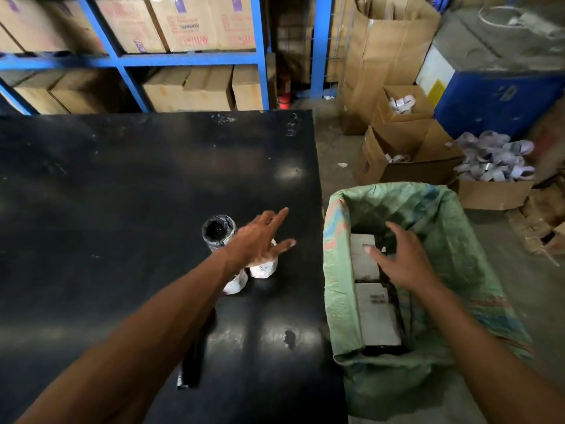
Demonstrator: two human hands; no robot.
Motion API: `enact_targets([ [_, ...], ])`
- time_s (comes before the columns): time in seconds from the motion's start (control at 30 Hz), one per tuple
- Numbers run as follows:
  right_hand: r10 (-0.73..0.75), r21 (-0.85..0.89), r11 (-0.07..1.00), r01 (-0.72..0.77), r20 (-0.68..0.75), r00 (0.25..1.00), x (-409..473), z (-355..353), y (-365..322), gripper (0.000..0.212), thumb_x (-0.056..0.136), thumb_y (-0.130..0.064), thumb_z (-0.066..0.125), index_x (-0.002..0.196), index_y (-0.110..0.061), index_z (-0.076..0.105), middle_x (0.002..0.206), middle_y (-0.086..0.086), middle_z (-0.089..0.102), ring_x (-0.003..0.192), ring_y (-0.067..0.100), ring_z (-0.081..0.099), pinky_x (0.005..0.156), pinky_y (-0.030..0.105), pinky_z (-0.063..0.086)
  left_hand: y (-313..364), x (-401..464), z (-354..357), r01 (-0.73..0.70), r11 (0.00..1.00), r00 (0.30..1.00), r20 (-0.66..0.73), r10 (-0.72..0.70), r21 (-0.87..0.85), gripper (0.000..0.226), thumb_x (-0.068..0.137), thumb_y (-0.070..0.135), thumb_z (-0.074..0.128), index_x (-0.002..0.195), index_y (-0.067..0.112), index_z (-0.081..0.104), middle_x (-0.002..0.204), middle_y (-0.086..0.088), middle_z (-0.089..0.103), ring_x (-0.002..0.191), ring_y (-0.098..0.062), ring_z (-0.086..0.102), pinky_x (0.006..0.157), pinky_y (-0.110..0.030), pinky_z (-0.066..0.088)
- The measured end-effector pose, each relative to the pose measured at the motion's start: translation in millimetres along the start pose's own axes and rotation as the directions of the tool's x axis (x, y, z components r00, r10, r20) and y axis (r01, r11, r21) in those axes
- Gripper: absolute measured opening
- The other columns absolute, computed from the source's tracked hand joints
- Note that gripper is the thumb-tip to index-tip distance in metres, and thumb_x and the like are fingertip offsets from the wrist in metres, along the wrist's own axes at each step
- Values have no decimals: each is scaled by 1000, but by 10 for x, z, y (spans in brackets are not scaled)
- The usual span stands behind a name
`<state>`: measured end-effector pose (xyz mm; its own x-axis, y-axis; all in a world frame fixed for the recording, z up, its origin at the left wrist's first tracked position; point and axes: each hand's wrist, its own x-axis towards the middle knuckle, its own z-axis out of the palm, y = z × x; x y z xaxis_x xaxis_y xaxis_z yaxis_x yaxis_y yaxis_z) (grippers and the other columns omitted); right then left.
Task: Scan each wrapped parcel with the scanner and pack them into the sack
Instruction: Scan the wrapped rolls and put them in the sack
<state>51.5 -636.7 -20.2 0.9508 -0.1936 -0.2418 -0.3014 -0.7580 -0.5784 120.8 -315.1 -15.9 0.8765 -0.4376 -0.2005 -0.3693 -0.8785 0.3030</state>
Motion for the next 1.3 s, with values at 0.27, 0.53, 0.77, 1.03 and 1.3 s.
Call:
enact_targets([
  [0.27,-151,-50,981,190,429,891,-463,795,-1270,71,85,-61,71,145,-33,46,136,3,59,108,14,67,95,31,52,-1002,-504,-158,-83,985,988,140,61,153,96,85,68,60,160,28,15,160,-6,27,146,-28,31,113,-41,35],
  [0.53,36,-81,996,25,673,739,-1196,2283,-2019,104,72,-82,61,155,-33,24,145,0,54,134,21,53,110,39,42,-1241,-517,141,-208,949,963,220,156,236,103,77,66,71,159,34,18,158,-19,22,142,-38,30,112,-49,37],
  [0.77,151,238,931,-277,441,885,-1609,3307,-2241,102,79,-57,71,157,-35,9,152,-3,48,139,21,49,116,39,39,-1325,-569,338,-286,856,957,173,232,432,99,80,60,69,158,40,13,157,-21,23,136,-37,28,114,-44,23],
  [1.03,99,440,859,-261,358,929,-1623,2969,-1999,58,88,-20,66,138,-41,46,107,2,74,61,16,69,65,34,61,-1801,-767,67,-316,948,933,171,318,-37,92,77,40,78,151,53,25,145,-9,32,130,-30,28,113,-46,34],
  [1.3,53,757,624,-194,207,977,-1611,2105,-2047,55,78,-15,58,130,-33,56,93,19,72,49,26,55,45,29,44,-2231,-964,-474,-124,883,980,84,180,-452,68,69,35,89,123,51,51,127,6,42,116,-20,53,90,-25,47],
])
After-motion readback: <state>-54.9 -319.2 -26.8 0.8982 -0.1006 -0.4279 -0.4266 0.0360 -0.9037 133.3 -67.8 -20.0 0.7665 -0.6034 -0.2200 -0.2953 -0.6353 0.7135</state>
